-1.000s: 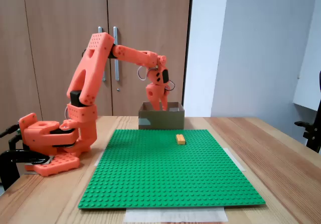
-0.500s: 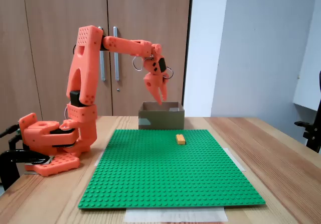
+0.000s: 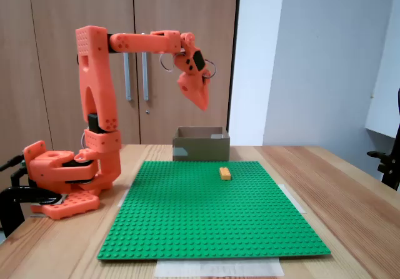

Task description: Pick the red lego block and put it in the box.

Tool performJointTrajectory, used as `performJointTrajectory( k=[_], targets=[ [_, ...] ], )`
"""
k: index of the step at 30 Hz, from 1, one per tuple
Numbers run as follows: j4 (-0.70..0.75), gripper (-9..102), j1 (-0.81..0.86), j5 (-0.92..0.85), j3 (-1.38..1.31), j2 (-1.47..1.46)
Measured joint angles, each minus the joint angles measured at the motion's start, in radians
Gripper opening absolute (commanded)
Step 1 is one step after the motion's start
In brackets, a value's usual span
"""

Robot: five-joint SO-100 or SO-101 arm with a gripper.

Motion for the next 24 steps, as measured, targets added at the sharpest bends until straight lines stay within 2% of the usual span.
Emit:
performJointTrajectory(
  k=[10,24],
  targets=[
    [-0.077,-1,0.109,0.035,0.19,0.25],
    [-0.19,-1,0.365,0.101,0.532,0.649]
  ],
)
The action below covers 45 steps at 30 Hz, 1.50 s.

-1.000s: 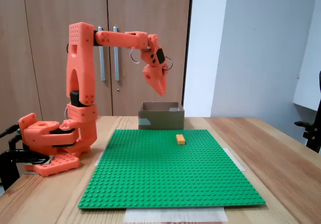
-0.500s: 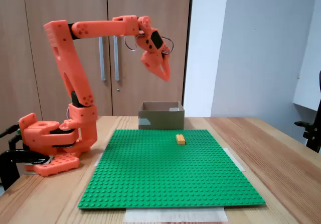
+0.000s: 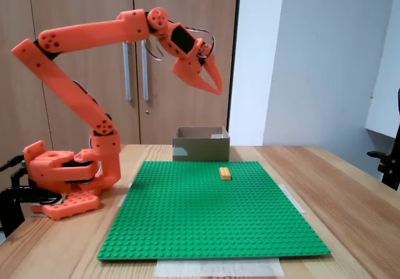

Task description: Pick the red lego block and put it in the box.

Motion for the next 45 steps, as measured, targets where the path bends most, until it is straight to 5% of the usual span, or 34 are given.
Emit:
performJointTrajectory(
  k=[16,45],
  targets=[
    [-0.098,-1,0.321,-0.043,0.514,0.512],
    [-0.072,-1,0.434,-0.11,1.108,0.971]
  ],
)
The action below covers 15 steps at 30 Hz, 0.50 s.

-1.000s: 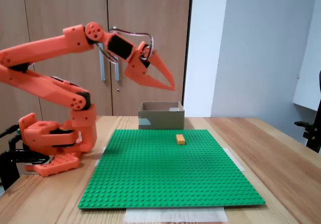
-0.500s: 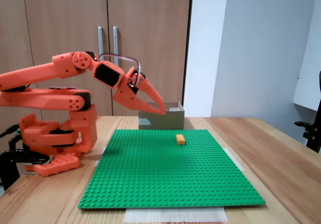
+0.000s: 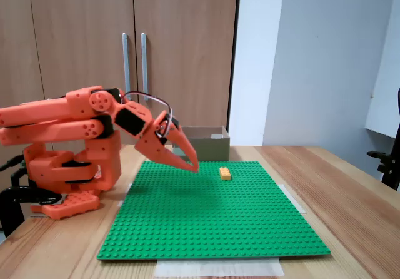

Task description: Pick the red lego block and put it in the box.

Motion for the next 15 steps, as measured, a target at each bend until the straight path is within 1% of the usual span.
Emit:
performJointTrajectory(
  k=[15],
  targets=[
    [-0.009,-1,0.011,-0.025,0.071,0.008]
  ],
)
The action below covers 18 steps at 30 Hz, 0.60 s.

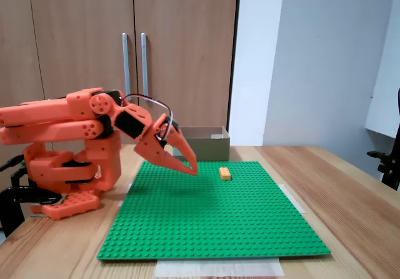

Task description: Pick the red lego block and put it in the box.

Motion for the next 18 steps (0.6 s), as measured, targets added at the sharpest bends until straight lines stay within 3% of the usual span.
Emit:
performJointTrajectory(
  k=[18],
  targets=[
    [0.009,-1,0.002,0.0,0.002,0.0]
  ],
)
